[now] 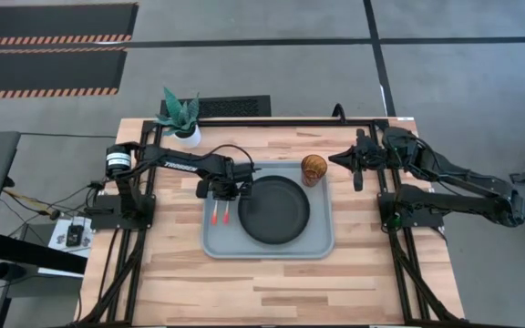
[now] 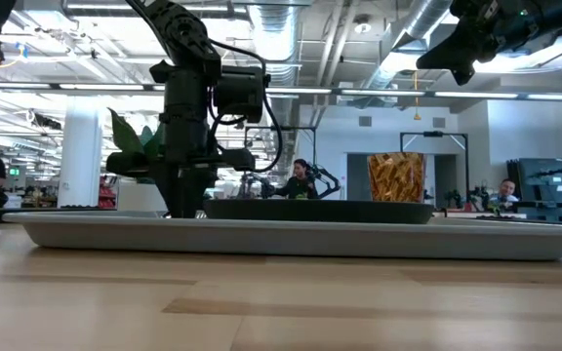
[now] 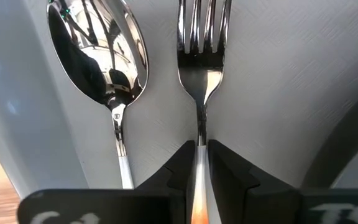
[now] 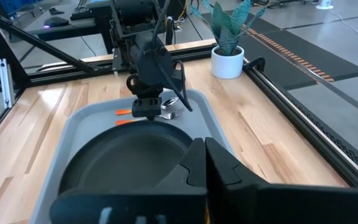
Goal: Pick and place plate/cup/fork/spoon on tray
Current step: Put the orange fork on the gray tray to the right of the orange spoon
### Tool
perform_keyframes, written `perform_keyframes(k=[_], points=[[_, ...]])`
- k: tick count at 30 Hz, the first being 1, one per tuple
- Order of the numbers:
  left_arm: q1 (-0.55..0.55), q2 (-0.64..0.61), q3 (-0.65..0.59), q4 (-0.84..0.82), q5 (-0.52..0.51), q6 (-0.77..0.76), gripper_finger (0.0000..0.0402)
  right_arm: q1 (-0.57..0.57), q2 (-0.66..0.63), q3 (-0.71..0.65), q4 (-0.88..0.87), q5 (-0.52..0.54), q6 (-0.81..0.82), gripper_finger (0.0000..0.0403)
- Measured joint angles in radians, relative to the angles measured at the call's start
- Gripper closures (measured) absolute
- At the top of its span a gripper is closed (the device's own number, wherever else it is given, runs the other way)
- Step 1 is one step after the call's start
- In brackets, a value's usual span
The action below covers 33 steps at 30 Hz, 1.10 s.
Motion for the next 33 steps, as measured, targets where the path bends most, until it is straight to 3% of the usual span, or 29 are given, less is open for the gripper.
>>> perform_keyframes(k=[19,33], points=[[0.0,0.0,0.0,-0.006,0.023,0.022,0.0356,0.0,0.0,0.0,0.0,0.0,0.0,0.0397],[-0.001,0.0,0.003,-0.006,0.031,0.025,0.0269,0.0,0.0,0.0,0.0,0.0,0.0,0.0397]])
